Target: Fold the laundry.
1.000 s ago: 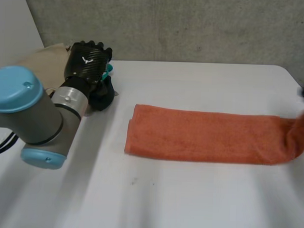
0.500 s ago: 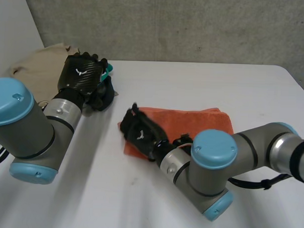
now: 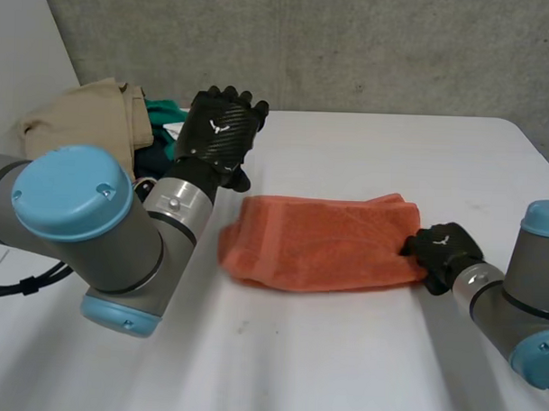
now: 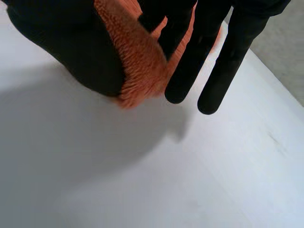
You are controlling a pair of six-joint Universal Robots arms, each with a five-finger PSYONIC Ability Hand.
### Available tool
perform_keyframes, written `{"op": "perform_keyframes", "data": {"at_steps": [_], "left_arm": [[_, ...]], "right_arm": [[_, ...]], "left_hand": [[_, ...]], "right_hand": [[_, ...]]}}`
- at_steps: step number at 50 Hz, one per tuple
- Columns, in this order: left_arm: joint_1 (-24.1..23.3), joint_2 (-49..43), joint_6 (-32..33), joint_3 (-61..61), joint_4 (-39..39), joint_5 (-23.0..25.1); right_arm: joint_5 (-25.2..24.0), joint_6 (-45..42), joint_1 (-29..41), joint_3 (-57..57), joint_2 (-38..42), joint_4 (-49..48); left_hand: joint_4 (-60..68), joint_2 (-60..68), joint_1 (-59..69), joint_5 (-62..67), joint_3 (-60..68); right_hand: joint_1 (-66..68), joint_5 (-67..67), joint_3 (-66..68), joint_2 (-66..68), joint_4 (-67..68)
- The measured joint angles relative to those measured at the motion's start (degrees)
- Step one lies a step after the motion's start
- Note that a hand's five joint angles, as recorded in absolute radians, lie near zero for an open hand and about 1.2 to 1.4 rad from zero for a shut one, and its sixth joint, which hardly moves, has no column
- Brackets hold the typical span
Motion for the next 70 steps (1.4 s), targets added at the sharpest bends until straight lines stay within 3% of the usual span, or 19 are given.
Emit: {"op": "perform_keyframes", "data": {"at_steps": [8,13,21,22,25,27,29,33,37,44,54,63,70], "left_arm": [[0.38,0.97,0.0,-0.8,-0.4,-0.54],[1.43,2.43,-0.06,-1.17,-0.8,-2.51],[4.39,3.96,-0.26,-3.11,-1.6,-5.53],[4.63,4.03,-0.27,-3.42,-1.64,-5.67],[5.08,4.12,-0.38,-4.36,-1.72,-5.87],[5.15,4.11,-0.54,-4.72,-1.7,-5.88],[5.09,4.09,-0.89,-4.75,-1.66,-5.85],[4.6,3.99,-2.37,-3.68,-1.57,-5.78],[2.69,3.26,-5.84,-0.24,-1.89,-5.65],[-3.28,-3.79,-10.56,9.35,-6.43,-5.19],[-6.52,-21.86,-10.69,25.01,-19.18,-8.6],[-6.0,-25.3,-5.48,23.03,-24.65,-13.11],[-5.88,-24.0,1.48,20.54,-24.81,-13.21]], "right_arm": [[3.55,-3.28,2.19,-1.37,-6.07,-6.62],[3.27,-4.76,12.52,-5.5,-6.8,-8.13],[-3.23,-8.87,27.85,-13.52,3.19,-7.58],[-4.06,-9.43,28.65,-14.2,4.45,-7.5],[-5.52,-9.91,29.87,-15.7,6.96,-7.35],[-5.46,-8.62,29.88,-16.06,7.26,-7.32],[-4.76,-5.83,29.25,-15.99,6.49,-7.33],[-3.19,2.54,26.44,-15.05,3.05,-7.27],[-1.78,17.24,20.97,-13.37,-3.37,-5.44],[-1.83,32.2,14.21,-16.75,-4.66,6.72],[-5.8,32.66,12.24,-28.67,8.2,18.68],[-7.7,28.68,12.74,-31.51,13.71,20.43],[-3.94,20.85,13.2,-30.41,12.24,20.48]], "left_hand": [[0.0,0.0,0.0,0.01,0.0],[-0.01,0.0,0.0,0.0,0.0],[-0.3,0.0,0.0,0.0,0.0],[-0.3,0.0,0.0,-0.01,0.0],[-0.3,0.0,0.0,-0.02,0.0],[-0.3,0.0,0.0,0.0,0.0],[-0.29,0.0,0.0,0.0,0.0],[-0.29,0.0,0.0,0.0,0.0],[-0.29,0.0,0.0,0.0,0.0],[-0.29,0.0,0.0,0.0,0.0],[-0.29,0.0,0.0,0.0,0.0],[-0.3,0.0,0.0,0.0,0.0],[-0.29,0.0,-1.53,0.01,0.0]], "right_hand": [[0.0,1.72,1.26,7.31,1.32],[0.0,1.83,1.27,7.31,1.33],[0.0,1.21,0.49,6.96,0.38],[0.9,-1.49,-2.35,4.61,-2.59],[-23.25,-29.1,-29.74,-23.69,-30.06],[-32.36,-45.65,-46.51,-40.77,-46.95],[-33.36,-52.19,-53.81,-47.27,-54.08],[-33.36,-53.27,-54.83,-47.82,-55.24],[-33.36,-53.27,-54.83,-47.82,-55.24],[-33.36,-53.27,-54.83,-47.82,-55.24],[-33.36,-53.27,-54.83,-47.82,-55.24],[-33.36,-53.27,-54.83,-47.84,-55.24],[-34.03,-53.27,-54.83,-48.75,-55.24]]}}
